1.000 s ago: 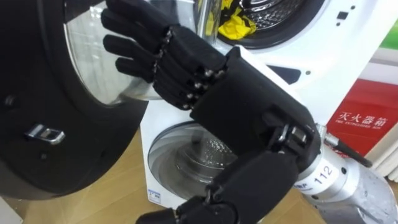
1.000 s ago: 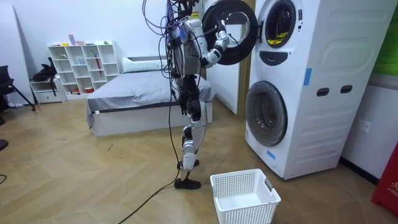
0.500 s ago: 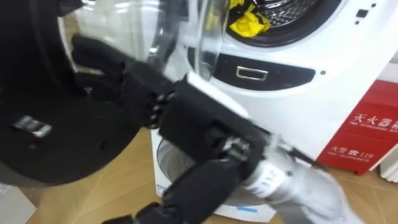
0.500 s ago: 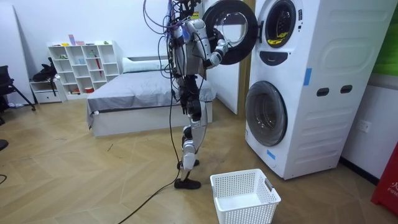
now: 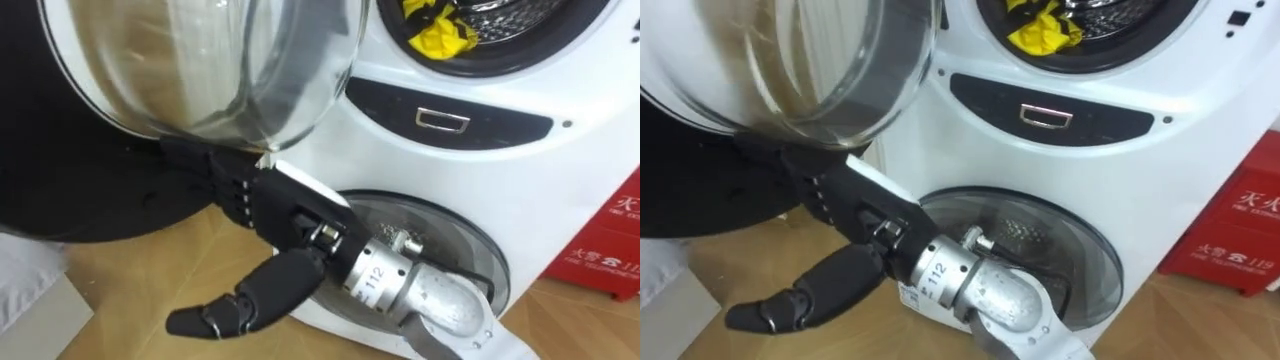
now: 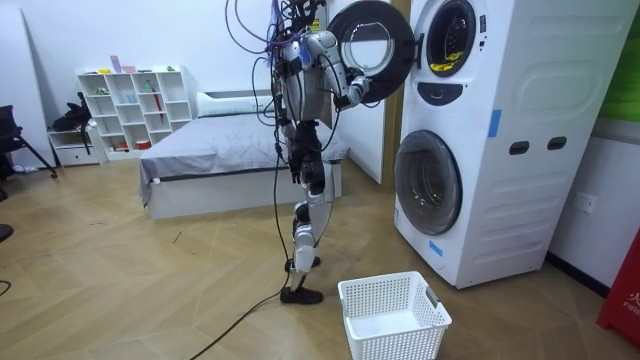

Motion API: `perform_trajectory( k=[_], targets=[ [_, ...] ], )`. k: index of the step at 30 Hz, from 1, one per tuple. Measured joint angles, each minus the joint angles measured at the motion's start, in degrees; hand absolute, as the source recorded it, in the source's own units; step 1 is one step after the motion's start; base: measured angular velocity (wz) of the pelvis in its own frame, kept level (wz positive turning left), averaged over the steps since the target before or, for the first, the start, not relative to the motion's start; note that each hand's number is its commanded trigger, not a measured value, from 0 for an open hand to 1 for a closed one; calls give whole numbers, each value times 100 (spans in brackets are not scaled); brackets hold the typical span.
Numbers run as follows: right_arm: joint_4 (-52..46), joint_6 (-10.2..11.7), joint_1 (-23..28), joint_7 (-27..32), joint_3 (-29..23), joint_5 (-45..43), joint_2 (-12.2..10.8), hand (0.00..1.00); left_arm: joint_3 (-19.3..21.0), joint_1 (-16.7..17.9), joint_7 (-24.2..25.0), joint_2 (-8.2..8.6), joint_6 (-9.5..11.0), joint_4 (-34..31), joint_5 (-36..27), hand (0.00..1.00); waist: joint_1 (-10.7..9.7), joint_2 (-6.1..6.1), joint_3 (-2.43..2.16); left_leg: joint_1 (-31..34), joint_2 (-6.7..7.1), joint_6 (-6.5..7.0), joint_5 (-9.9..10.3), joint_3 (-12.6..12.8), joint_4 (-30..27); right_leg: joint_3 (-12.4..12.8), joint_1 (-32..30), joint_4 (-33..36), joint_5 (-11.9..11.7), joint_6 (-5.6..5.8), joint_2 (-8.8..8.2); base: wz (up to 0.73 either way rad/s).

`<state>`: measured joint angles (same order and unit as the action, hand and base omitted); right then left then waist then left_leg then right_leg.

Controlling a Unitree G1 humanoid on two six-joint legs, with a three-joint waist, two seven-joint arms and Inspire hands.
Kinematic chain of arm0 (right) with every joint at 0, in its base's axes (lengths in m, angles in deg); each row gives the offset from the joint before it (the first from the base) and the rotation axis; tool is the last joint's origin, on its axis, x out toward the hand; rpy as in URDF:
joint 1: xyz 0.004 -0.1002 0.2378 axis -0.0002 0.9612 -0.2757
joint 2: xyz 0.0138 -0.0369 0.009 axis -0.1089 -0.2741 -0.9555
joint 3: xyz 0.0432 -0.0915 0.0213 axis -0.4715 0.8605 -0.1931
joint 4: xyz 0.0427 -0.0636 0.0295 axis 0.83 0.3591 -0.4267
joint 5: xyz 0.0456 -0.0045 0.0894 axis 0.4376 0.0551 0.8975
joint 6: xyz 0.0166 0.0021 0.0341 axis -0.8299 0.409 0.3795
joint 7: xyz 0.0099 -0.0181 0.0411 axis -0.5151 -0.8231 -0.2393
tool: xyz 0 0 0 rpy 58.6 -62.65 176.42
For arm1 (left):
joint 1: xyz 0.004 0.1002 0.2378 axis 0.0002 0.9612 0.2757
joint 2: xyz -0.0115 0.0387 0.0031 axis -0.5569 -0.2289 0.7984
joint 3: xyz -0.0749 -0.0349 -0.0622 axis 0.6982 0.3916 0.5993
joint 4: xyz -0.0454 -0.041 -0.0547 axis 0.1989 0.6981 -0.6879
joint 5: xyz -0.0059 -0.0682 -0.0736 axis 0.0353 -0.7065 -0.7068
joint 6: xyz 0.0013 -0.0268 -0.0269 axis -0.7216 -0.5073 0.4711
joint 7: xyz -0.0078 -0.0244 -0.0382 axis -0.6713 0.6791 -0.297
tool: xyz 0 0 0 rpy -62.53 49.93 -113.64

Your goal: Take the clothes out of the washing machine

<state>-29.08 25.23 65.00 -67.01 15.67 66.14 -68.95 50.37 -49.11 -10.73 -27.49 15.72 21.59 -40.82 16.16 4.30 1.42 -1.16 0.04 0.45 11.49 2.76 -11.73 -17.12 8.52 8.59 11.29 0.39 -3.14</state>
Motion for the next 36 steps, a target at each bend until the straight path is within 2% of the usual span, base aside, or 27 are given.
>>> perform_trajectory(
  k=[8,10,11,15,17,19,21,25,30,33,36],
  targets=[
    [66,0,0,197,13,-231,35,0,3,-20,3,14,-14,-1,-42,0,-60,25,-18,-1,64,29,-18,-123,0,-67,59,-5,2,3,-43,9],
    [205,1,23,260,-25,-418,79,0,8,-2,-7,14,-14,-17,-103,0,-153,34,-24,-6,82,43,-26,-141,0,-61,54,1,-5,14,-56,10],
    [233,1,50,294,-27,-516,85,0,8,14,-20,8,-14,-30,-102,0,-175,10,-8,-6,83,45,-27,-140,0,-47,53,1,-7,17,-56,4],
    [728,6,564,473,-73,-703,190,0,63,3,-125,28,-10,-26,-124,0,-238,18,-16,-11,90,47,-27,-117,-1,-16,53,5,-17,35,-69,0],
    [1010,-4,890,558,-173,-813,292,0,154,10,-128,57,-10,-26,-123,0,-345,5,-26,15,101,62,-36,-113,-2,-18,45,5,-17,35,-79,3],
    [1213,-4,1226,690,-372,-820,392,0,152,21,-128,75,-7,-18,-213,0,-435,-11,-40,33,121,81,-48,-113,-5,-27,45,3,-16,38,-99,0],
    [1291,-2,1626,840,-716,-824,570,0,291,121,-124,122,19,-14,-337,0,-649,-97,-65,33,156,111,-66,-114,5,-18,44,2,-11,57,-131,-2],
    [1524,2,1688,1151,-1298,-923,759,0,445,159,-123,128,44,-57,-330,0,-858,-134,-104,-60,159,116,-72,-34,46,48,78,3,2,79,-142,-11],
    [1646,23,1704,1623,-1812,-1011,731,0,543,233,-124,154,115,-60,-337,0,-978,-34,-131,-263,155,118,-72,36,80,120,207,8,2,80,-148,-6],
    [1510,22,1699,1838,-2129,-1012,722,0,676,266,-131,168,126,-79,-337,0,-1100,10,-118,-233,159,128,-67,34,70,110,226,11,-9,98,-153,-2],
    [1253,23,1697,2041,-2434,-993,724,0,674,358,-131,166,126,-96,-351,0,-1135,-12,-111,-215,160,143,-55,56,66,121,220,14,-18,113,-153,-2]
  ],
)
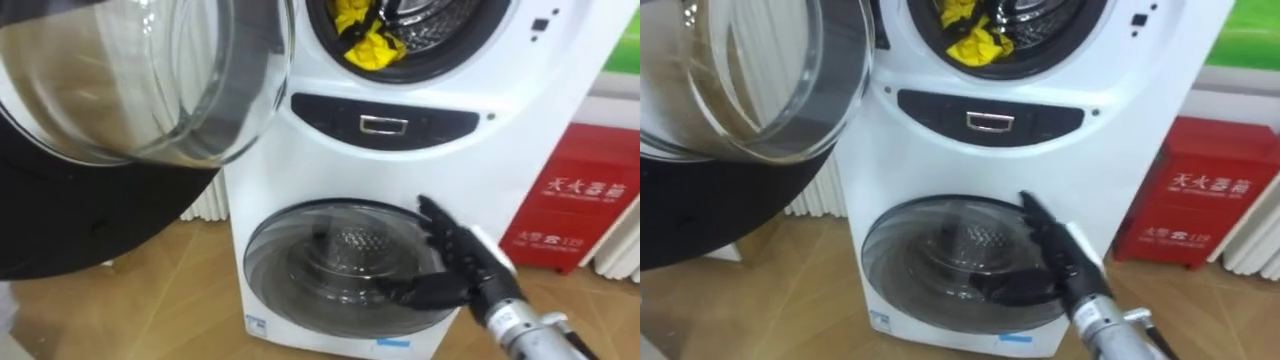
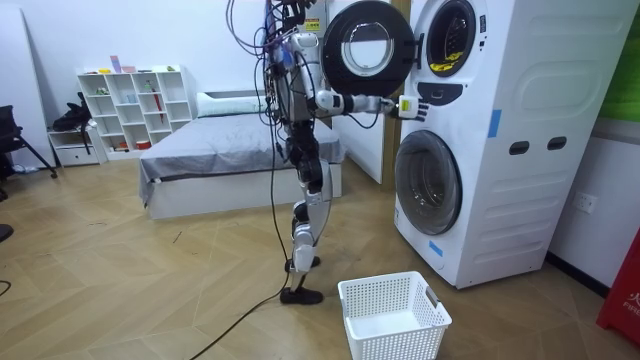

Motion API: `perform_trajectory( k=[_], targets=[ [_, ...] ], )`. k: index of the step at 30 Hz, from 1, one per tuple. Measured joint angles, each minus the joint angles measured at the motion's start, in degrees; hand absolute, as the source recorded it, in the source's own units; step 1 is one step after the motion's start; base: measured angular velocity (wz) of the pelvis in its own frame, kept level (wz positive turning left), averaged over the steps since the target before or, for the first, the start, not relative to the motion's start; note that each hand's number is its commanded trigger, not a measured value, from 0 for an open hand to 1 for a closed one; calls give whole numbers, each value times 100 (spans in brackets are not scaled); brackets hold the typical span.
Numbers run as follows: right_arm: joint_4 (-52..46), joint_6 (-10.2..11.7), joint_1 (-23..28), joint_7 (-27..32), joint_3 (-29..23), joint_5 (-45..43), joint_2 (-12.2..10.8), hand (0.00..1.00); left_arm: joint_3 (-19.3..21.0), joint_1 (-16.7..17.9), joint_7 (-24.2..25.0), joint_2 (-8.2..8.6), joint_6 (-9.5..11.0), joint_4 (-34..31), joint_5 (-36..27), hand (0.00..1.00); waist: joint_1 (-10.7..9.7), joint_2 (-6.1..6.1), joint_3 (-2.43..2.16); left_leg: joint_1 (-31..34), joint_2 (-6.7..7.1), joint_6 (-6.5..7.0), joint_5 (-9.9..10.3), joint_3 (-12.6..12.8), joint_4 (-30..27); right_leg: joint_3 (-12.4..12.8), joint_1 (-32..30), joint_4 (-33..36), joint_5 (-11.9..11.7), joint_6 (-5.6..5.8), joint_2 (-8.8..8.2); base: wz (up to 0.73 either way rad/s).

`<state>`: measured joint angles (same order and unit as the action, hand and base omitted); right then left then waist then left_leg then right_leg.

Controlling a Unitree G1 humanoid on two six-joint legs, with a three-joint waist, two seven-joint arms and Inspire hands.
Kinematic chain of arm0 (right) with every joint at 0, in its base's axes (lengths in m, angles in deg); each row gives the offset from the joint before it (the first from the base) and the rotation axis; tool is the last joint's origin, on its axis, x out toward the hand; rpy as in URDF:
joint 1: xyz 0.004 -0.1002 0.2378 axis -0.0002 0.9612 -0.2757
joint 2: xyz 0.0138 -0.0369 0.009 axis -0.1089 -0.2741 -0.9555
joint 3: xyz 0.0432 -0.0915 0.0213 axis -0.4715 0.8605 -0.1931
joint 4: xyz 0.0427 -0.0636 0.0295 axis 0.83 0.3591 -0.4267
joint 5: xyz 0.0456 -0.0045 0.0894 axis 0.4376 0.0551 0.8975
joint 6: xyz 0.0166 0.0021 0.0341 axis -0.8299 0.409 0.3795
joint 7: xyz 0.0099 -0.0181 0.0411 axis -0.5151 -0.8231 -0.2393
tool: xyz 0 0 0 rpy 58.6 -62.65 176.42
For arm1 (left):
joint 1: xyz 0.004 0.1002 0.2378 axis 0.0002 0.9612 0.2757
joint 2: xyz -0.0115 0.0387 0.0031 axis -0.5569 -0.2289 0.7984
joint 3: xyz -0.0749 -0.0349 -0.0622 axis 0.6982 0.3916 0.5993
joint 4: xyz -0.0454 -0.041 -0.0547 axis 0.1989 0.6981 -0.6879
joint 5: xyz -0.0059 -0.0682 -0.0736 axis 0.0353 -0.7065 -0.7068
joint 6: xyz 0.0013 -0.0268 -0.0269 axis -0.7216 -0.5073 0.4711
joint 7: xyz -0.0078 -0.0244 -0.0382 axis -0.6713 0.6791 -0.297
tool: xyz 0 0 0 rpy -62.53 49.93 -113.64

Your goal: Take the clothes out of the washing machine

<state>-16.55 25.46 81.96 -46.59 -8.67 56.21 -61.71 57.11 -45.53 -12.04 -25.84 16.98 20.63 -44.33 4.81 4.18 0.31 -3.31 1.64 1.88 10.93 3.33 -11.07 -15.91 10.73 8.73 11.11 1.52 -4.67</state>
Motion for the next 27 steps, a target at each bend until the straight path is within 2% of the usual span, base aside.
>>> perform_trajectory(
  k=[2,4,7,14,17,20,24,27],
  targets=[
    [-310,0,-2,83,-159,-3,0,0,7,13,6,3,1,-15,13,0,-5,-5,-17,72,0,4,3,2,-39,7,-78,12,-1,2,0,-3],
    [-726,11,-77,101,-309,-19,-2,0,132,35,6,57,0,14,49,0,5,-39,-2,72,-5,5,1,61,-50,59,-97,9,-1,2,-1,-11],
    [-959,11,-311,104,-357,-11,-2,0,164,103,11,64,-1,43,69,0,0,-46,-3,43,-9,6,0,89,-47,146,-89,7,-1,2,1,-6],
    [-1300,61,-518,90,-353,126,-4,0,229,164,13,63,9,99,65,0,35,-13,-2,18,-8,7,0,90,-44,144,-63,4,-1,2,-1,0],
    [-1311,115,-688,94,-350,150,-6,0,274,188,12,63,9,109,69,0,40,3,13,23,-10,7,0,87,-46,143,-62,1,-1,2,2,0],
    [-1310,123,-825,92,-325,191,-14,0,291,202,3,51,9,113,127,0,56,28,50,70,-20,5,2,91,-64,137,-75,1,-1,2,10,0],
    [-1296,164,-864,87,-235,272,-31,0,234,182,-1,38,5,94,124,0,120,29,56,72,-39,1,16,74,-109,148,-82,1,-1,1,26,1],
    [-1239,165,-868,87,-236,390,-57,0,227,138,-1,20,-21,98,127,0,187,23,60,216,-118,-37,151,-1,-460,167,-70,26,5,-9,105,6]
  ],
)
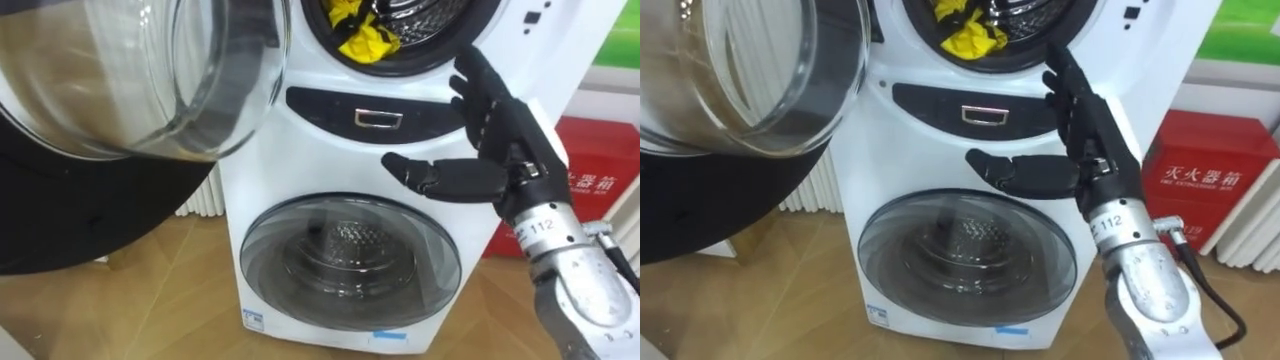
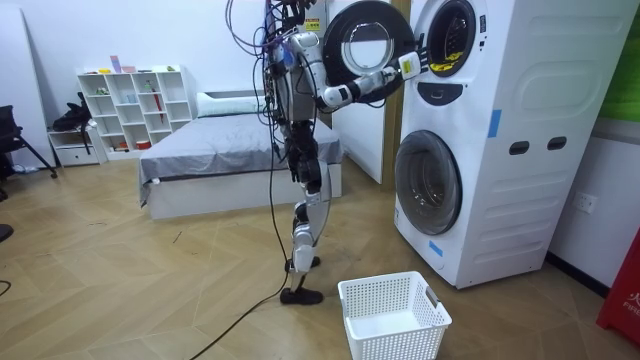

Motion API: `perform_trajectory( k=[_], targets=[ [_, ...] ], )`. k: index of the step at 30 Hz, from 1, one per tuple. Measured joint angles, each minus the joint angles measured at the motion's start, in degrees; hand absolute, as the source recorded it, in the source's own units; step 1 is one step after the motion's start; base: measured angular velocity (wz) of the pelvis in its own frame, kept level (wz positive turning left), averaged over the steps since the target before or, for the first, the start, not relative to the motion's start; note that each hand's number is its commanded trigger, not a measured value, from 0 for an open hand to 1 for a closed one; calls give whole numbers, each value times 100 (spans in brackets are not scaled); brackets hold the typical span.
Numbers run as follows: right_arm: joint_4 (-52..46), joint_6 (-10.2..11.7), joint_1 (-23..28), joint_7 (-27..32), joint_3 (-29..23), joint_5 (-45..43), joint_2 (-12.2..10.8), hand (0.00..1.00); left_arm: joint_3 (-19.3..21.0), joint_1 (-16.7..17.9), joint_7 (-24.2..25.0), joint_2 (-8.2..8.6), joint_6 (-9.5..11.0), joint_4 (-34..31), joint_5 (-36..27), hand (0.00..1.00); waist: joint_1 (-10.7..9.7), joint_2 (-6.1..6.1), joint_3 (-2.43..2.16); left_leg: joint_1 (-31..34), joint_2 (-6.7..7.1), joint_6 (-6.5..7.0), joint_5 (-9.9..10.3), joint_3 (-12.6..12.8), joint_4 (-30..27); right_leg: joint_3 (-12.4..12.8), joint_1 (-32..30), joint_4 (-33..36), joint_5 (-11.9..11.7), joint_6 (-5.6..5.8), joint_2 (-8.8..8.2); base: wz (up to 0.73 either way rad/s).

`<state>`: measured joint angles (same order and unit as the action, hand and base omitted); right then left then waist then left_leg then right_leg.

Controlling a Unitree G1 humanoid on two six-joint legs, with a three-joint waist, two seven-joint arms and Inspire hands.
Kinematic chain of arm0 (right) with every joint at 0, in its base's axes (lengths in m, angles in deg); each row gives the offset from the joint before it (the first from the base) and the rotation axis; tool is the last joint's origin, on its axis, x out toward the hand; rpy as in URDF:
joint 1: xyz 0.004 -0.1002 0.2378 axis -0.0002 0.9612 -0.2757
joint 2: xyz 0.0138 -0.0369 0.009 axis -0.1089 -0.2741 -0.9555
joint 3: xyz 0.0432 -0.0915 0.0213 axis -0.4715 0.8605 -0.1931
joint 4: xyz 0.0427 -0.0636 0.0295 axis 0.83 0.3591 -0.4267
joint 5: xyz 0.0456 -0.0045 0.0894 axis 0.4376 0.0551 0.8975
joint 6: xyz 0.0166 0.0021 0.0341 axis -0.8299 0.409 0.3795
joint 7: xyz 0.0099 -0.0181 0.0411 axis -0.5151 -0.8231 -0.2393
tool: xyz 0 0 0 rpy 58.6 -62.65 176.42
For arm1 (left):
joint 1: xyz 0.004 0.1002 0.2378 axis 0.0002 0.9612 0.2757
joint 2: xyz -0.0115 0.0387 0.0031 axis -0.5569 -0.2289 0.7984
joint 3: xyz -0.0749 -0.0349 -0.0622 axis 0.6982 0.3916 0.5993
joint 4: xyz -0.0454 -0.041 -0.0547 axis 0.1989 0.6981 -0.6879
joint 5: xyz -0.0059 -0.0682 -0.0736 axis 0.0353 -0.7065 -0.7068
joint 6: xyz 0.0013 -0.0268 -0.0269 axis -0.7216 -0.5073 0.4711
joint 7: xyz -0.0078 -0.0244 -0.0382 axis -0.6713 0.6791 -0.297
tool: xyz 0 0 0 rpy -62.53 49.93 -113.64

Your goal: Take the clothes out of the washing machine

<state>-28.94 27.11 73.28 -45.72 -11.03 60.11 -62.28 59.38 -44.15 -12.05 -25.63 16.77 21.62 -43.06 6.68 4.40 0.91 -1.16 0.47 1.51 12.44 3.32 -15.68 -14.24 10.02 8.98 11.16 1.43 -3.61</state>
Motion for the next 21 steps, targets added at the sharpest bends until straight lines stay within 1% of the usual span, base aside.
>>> perform_trajectory(
  k=[1,2,3,4,5,7,8,9,10,11,12,13,14,15,16,17,18,19,20,21],
  targets=[
    [26,0,-12,0,-5,66,1,0,8,-9,1,-1,-26,-6,0,0,34,-10,6,95,-56,-21,81,-3,-222,0,-17,64,32,-40,37,4],
    [41,1,-14,-4,-4,72,-1,0,8,-12,5,-3,-40,-9,14,0,53,-25,14,148,-91,-38,140,1,-355,2,-29,106,50,-56,69,0],
    [101,10,-14,-34,-2,88,-43,0,10,-11,9,-20,-80,-11,48,0,125,-37,17,261,-165,-76,241,-1,-629,18,-58,209,120,-104,119,-9],
    [200,37,-19,-56,30,156,-84,0,1,-1,14,-48,-110,-1,51,0,215,-67,36,353,-243,-116,331,37,-872,52,-103,329,198,-143,169,-12],
    [227,37,-17,-60,66,186,-86,0,0,8,17,-62,-119,3,50,0,253,-60,36,388,-287,-141,356,63,-981,80,-120,386,232,-160,189,-16],
    [290,50,-27,-110,172,295,-158,0,-1,52,37,-88,-207,82,65,0,364,-78,39,510,-372,-176,385,75,-1238,98,-203,530,365,-251,241,-3],
    [325,68,-50,-112,180,295,-207,0,-5,56,44,-86,-238,109,68,0,379,-92,35,538,-389,-190,393,64,-1257,107,-226,569,393,-275,258,4],
    [394,64,-105,-89,197,311,-255,0,-6,84,56,-71,-308,121,168,0,427,-98,11,564,-422,-201,399,65,-1229,119,-298,606,440,-320,263,0],
    [398,64,-158,-41,206,346,-276,0,-6,114,76,-54,-344,122,253,0,472,-114,-10,618,-461,-259,386,72,-1172,120,-374,687,496,-359,267,7],
    [399,64,-207,-27,222,355,-294,0,-7,137,82,-56,-348,137,296,0,459,-117,-13,657,-470,-286,368,68,-1162,102,-419,737,522,-372,268,16],
    [420,64,-315,-18,240,340,-304,0,-4,170,81,-65,-367,153,337,0,442,-137,-11,693,-485,-309,317,68,-1154,67,-475,799,545,-402,269,16],
    [422,64,-350,-9,263,329,-312,0,1,203,81,-70,-375,153,351,0,457,-135,-25,708,-484,-325,278,68,-1143,70,-503,816,550,-413,268,14],
    [423,64,-447,1,350,288,-344,0,2,276,79,-82,-410,152,351,0,458,-132,-43,780,-488,-351,194,72,-1214,71,-509,820,547,-441,265,11],
    [430,64,-539,-21,413,275,-394,0,6,336,78,-99,-437,185,352,0,459,-84,-34,967,-475,-398,79,81,-1456,154,-479,806,555,-483,251,20],
    [454,64,-581,-53,449,262,-423,0,6,389,80,-120,-441,234,345,0,474,-37,-12,1104,-450,-425,66,136,-1297,298,-447,784,595,-539,239,18],
    [454,64,-599,-58,447,274,-393,0,5,412,88,-120,-441,231,344,0,470,-22,-20,1171,-433,-461,22,157,-1069,318,-438,780,607,-533,238,8],
    [478,57,-670,-55,445,303,-365,0,6,474,131,-121,-449,228,344,0,514,-25,-10,1296,-404,-407,-230,153,-711,315,-399,774,637,-515,238,-7],
    [482,60,-678,-58,448,326,-395,0,12,567,162,-143,-461,227,347,0,525,-17,-22,1358,-400,-339,-537,166,-530,322,-333,767,725,-424,215,-8],
    [480,63,-684,-57,441,365,-390,0,12,577,169,-146,-468,228,351,0,511,-11,-21,1361,-392,-310,-664,148,-495,322,-294,766,754,-408,212,0],
    [470,62,-689,-38,423,440,-386,0,6,552,192,-145,-467,219,348,0,473,12,-45,1381,-350,-208,-807,131,-499,311,-241,772,794,-371,178,8]
  ],
)
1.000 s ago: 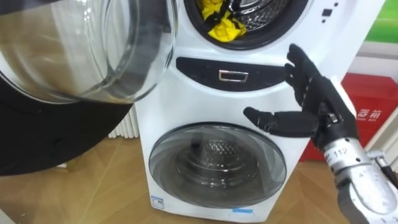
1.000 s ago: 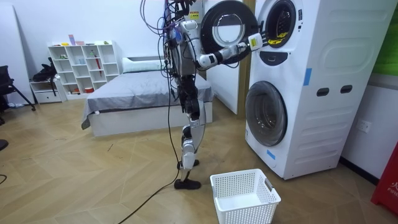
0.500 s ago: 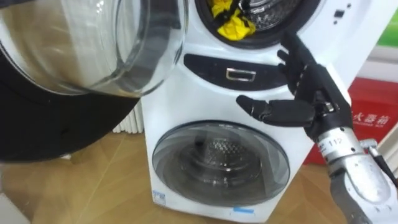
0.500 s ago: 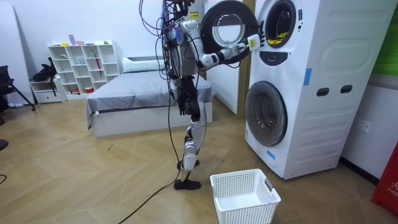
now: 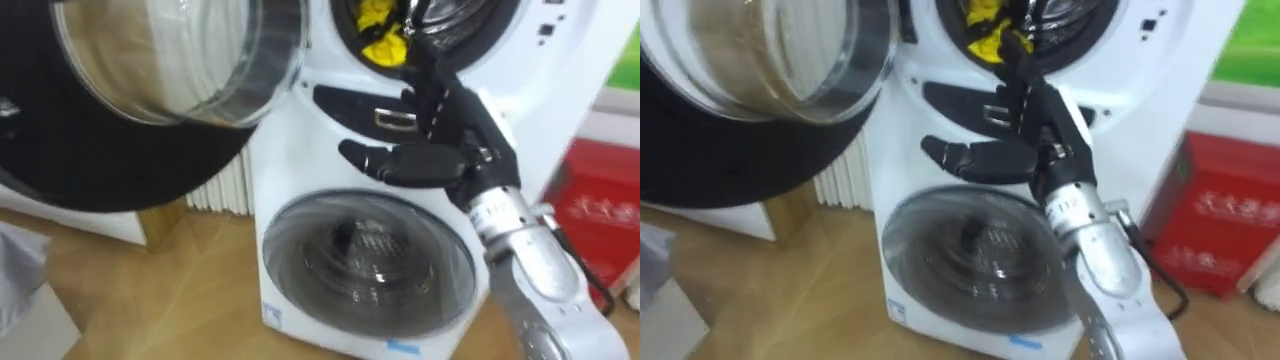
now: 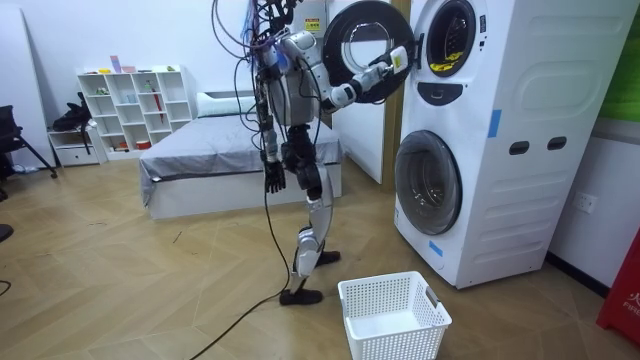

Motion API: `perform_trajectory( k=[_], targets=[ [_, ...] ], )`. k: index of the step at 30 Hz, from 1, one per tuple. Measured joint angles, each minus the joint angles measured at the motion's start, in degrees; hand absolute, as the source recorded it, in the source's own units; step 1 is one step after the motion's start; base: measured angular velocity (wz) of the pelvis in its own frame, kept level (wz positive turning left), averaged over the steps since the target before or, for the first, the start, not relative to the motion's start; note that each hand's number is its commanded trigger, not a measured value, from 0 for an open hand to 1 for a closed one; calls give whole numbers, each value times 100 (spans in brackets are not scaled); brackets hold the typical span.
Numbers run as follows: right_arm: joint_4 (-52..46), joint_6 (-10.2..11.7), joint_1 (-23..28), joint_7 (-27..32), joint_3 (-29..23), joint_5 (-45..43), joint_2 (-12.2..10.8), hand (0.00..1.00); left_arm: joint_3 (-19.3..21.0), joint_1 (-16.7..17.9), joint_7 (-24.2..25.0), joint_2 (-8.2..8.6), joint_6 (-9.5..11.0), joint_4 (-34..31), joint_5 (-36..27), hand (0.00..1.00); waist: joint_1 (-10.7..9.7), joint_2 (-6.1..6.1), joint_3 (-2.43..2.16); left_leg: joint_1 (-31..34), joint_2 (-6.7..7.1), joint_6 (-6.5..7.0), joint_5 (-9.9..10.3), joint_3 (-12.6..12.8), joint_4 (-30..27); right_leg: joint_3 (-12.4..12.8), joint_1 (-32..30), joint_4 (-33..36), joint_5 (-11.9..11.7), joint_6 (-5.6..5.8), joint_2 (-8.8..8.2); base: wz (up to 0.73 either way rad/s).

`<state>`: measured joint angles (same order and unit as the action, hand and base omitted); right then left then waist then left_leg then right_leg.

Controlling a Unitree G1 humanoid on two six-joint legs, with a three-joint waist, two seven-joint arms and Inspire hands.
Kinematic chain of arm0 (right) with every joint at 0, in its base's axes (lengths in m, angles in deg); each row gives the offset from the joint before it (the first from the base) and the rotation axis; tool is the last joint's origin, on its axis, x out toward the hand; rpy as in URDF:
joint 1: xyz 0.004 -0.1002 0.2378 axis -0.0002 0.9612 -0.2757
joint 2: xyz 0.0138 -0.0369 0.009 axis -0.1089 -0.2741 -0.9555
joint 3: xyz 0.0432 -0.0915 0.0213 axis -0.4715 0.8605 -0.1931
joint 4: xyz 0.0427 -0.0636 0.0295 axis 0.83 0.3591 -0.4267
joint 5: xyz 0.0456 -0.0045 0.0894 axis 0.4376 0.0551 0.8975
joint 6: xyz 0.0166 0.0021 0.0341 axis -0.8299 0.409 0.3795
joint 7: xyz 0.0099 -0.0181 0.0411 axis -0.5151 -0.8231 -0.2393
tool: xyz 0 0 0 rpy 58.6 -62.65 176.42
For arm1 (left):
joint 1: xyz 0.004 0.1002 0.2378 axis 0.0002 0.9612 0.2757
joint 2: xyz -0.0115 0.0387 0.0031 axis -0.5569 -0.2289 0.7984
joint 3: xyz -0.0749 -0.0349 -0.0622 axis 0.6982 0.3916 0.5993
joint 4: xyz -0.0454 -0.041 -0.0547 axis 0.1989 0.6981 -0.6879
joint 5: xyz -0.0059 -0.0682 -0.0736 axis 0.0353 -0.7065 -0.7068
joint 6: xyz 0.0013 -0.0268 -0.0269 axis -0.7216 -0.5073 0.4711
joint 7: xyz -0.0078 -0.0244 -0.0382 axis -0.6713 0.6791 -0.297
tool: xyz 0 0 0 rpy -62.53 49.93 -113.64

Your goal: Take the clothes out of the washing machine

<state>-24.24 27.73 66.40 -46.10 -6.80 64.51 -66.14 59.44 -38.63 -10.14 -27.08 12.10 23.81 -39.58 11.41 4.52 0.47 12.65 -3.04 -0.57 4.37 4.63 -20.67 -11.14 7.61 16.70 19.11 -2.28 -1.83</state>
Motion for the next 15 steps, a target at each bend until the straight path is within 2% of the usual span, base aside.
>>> perform_trajectory(
  k=[1,2,3,4,5,6,7,8,9,10,11,12,13,14,15],
  targets=[
    [-2,-1,0,15,-2,70,4,0,-6,-71,44,3,1,-29,1,0,-35,61,-23,5,95,60,34,41,-3,-24,-4,3,10,73,-95,11],
    [-2,-2,1,27,-9,64,13,0,-4,-126,75,3,1,-31,6,0,-58,78,-34,-8,132,80,54,86,-30,-65,-1,3,25,102,-148,14],
    [-3,-2,2,57,-32,58,37,0,0,-272,107,2,3,-38,4,0,-122,91,-39,-27,231,165,152,100,-131,-154,36,14,58,156,-267,14],
    [-13,-3,1,62,-31,57,41,0,-1,-404,108,-7,5,-61,-36,0,-151,110,-63,-36,333,220,295,139,-225,-166,76,140,118,238,-387,9],
    [-22,-2,0,63,-32,63,46,0,-3,-482,105,-10,12,-77,-95,0,-169,102,-65,-51,379,256,358,152,-268,-145,64,291,155,286,-448,6],
    [-27,-4,1,100,-31,60,69,0,-17,-652,89,-20,38,-99,-188,0,-214,51,-32,-145,474,318,459,164,-285,-130,-92,861,180,333,-595,13],
    [-29,-7,2,156,-28,60,72,0,-60,-745,56,-78,101,-100,-252,0,-287,71,-2,-311,585,384,491,176,-166,-117,-311,1567,142,402,-793,22],
    [-31,-7,2,176,-30,60,77,0,-89,-801,29,-116,139,-102,-250,0,-330,90,7,-390,641,420,506,217,-99,-111,-400,1899,84,476,-890,32],
    [-39,-3,3,210,-50,59,132,0,-113,-933,-54,-158,186,-122,-248,0,-415,119,18,-590,703,504,558,368,0,-83,-554,2418,-115,557,-1040,27],
    [-33,-4,8,224,-55,49,210,0,-131,-1023,-121,-163,226,-138,-248,0,-467,106,17,-825,763,558,597,322,152,8,-668,2815,-430,580,-1086,24],
    [-34,-2,20,221,-72,23,237,0,-137,-1016,-139,-162,254,-147,-244,0,-493,70,20,-942,769,579,621,270,221,24,-705,2964,-629,575,-1083,10],
    [-33,-1,58,183,-121,-68,257,0,-132,-1076,-156,-174,266,-235,-221,0,-526,-23,28,-1132,738,595,648,148,347,40,-833,3107,-622,527,-1004,4],
    [-34,-3,60,138,-183,-115,268,0,-133,-1143,-159,-192,310,-238,-230,0,-532,-79,17,-1200,641,595,667,99,424,52,-1078,3034,-334,487,-841,5],
    [-31,-7,63,111,-217,-111,277,0,-135,-1182,-159,-196,322,-237,-229,0,-532,-119,16,-1220,580,592,666,61,468,21,-1224,2887,-235,470,-726,9],
    [-32,-9,62,110,-252,-102,314,0,-190,-1291,-159,-202,357,-222,-239,0,-531,-153,10,-1256,507,587,667,9,535,-41,-1490,2392,-180,435,-557,16]
  ],
)
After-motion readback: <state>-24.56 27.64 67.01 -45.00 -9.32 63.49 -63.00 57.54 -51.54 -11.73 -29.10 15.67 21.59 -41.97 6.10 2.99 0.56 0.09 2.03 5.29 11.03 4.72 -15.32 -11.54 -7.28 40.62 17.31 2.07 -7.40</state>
